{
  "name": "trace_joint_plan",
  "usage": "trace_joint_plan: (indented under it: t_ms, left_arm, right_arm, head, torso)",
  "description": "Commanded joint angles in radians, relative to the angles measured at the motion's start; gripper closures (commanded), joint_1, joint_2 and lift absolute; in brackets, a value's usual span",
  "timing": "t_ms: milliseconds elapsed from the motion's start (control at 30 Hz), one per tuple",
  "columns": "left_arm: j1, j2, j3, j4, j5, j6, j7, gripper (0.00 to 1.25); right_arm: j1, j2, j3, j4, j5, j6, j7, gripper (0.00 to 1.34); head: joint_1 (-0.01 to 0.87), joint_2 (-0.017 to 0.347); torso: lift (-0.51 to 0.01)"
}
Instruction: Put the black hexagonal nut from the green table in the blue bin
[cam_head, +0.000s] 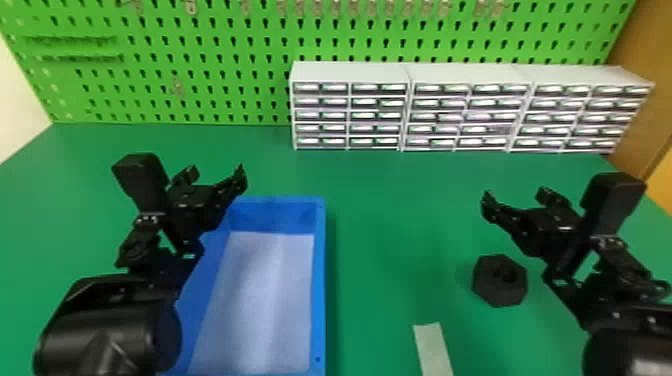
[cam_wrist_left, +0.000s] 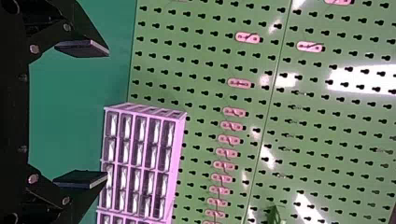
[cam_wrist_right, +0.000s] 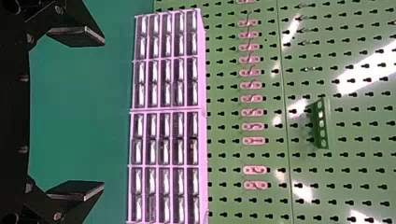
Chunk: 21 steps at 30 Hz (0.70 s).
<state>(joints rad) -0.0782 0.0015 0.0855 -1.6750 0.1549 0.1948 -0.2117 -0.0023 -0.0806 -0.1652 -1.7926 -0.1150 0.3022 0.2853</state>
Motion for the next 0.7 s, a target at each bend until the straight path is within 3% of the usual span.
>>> trace_joint_plan:
  t_ms: [0, 667]
  left_arm:
    - [0.000, 0.000, -0.001, 0.000, 0.000, 0.000, 0.000, 0.33]
    - [0.000, 0.000, -0.001, 0.000, 0.002, 0.000, 0.000, 0.33]
  right_arm:
    - [0.001, 0.001, -0.002, -0.001, 0.000, 0.000, 0.000, 0.21]
    - [-0.021, 0.021, -0.036, -0.021, 0.014, 0.066, 0.000, 0.21]
  head:
    - [0.686, 0.051]
    - [0.686, 0.051]
  torso:
    - [-0.097]
    - [-0.097]
